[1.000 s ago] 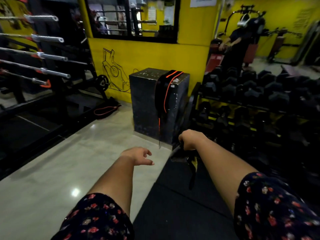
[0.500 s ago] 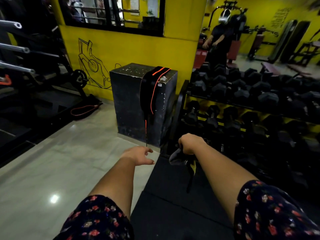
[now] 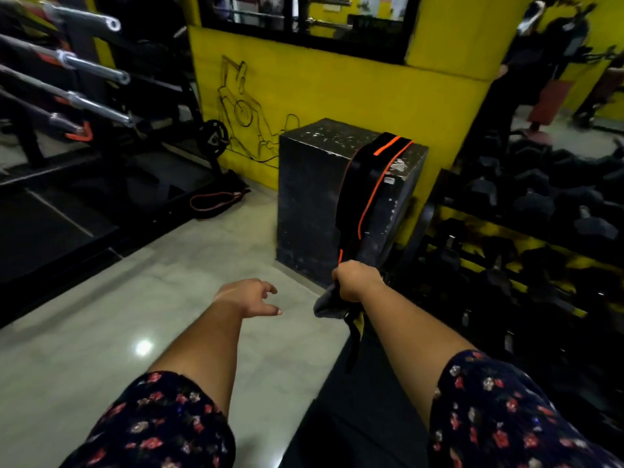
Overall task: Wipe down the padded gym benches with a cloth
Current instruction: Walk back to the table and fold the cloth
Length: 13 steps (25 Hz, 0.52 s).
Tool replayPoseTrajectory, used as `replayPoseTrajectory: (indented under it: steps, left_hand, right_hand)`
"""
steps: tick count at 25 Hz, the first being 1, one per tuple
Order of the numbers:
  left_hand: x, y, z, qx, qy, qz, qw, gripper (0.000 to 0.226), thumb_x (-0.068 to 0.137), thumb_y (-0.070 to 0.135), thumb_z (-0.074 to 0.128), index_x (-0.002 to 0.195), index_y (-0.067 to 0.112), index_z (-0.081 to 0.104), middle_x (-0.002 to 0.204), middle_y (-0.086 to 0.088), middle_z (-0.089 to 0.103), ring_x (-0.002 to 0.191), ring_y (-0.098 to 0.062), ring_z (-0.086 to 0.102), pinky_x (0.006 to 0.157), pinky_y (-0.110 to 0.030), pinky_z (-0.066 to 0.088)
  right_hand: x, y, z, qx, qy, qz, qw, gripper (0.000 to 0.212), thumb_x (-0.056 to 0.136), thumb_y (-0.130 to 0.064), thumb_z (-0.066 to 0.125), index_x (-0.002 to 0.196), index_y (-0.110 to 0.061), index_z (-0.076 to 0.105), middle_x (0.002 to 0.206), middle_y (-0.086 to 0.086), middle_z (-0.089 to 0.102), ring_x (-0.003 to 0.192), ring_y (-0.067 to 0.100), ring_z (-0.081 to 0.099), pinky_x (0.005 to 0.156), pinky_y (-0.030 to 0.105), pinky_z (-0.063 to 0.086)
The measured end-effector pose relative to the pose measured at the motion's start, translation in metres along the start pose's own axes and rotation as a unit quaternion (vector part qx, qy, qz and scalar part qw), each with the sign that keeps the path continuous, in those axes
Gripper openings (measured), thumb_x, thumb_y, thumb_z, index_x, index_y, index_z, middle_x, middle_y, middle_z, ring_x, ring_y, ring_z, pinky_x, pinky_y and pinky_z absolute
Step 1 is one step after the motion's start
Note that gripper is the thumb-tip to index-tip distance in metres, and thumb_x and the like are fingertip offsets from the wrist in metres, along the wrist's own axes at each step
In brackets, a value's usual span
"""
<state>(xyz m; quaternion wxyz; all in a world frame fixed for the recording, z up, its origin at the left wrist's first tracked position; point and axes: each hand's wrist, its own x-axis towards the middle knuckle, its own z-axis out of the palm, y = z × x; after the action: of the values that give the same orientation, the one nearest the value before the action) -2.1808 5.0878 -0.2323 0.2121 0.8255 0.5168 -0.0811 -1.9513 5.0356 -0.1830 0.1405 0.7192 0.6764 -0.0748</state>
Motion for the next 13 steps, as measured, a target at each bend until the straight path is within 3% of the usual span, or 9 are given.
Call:
replayPoseTrajectory:
  steps: [4,13]
  left_hand:
    - [-0.003,-0.077,-0.021,-0.003,0.014,-0.058,0.998,0.065,0.082,0.066,0.061,0.139,0.038,0.049,0.133,0.013,0.058,0.121,-0.012,0.055,0.091,-0.029,0.042]
    - [-0.023,-0.229,-0.061,-0.067,0.044,-0.237,0.968,0.063,0.083,0.063,0.062,0.139,0.037,0.049,0.134,0.012,0.057,0.119,-0.013,0.055,0.097,-0.034,0.046]
  right_hand:
    - [0.064,-0.061,-0.018,-0.013,0.02,-0.034,0.999,0.024,0.089,-0.012,0.057,0.111,-0.015,0.065,0.114,0.009,0.062,0.103,0.031,0.059,0.07,0.038,0.042]
    - [0.2,-0.245,-0.069,-0.041,0.039,-0.242,0.969,0.024,0.09,-0.007,0.053,0.11,-0.014,0.065,0.107,0.008,0.063,0.095,0.03,0.062,0.07,0.033,0.045]
